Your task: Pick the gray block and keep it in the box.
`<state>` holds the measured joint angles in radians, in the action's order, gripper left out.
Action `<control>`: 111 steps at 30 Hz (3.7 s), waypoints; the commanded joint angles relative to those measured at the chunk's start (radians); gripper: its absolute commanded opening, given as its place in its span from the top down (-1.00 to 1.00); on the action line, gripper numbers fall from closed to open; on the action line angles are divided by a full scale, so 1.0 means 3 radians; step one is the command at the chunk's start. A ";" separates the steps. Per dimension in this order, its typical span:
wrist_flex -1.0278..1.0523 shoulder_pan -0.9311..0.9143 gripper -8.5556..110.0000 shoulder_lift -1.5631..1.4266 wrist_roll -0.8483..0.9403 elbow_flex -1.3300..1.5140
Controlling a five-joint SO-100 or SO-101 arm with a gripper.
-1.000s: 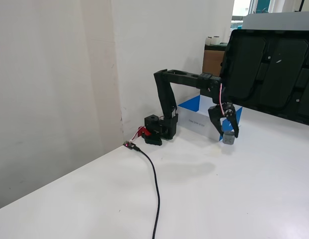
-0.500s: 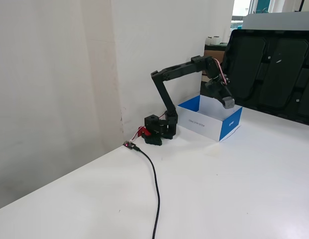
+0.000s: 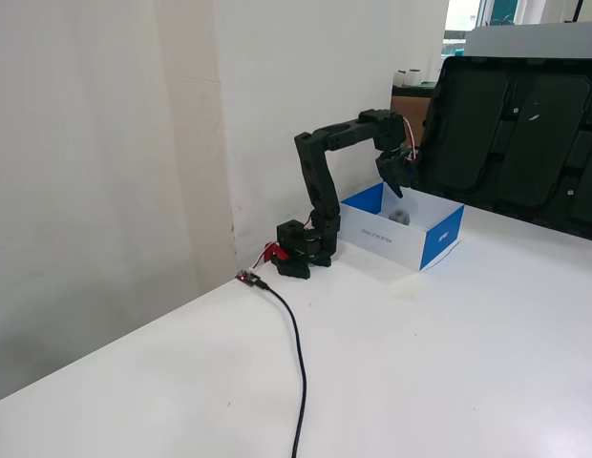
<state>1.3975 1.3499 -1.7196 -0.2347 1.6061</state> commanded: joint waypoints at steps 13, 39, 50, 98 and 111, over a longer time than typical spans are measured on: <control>0.0102 -0.1703 0.85 -0.0864 0.1002 0.0194; -0.2112 -0.4817 0.85 -0.2777 0.0716 0.3252; -0.1687 -0.4786 0.85 -0.4530 0.0665 0.4229; -0.0757 -0.4551 0.85 -0.5696 0.0660 0.4730; -0.0757 -0.4551 0.85 -0.5696 0.0660 0.4730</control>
<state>1.1674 -0.0138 -3.3119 -0.0307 3.0189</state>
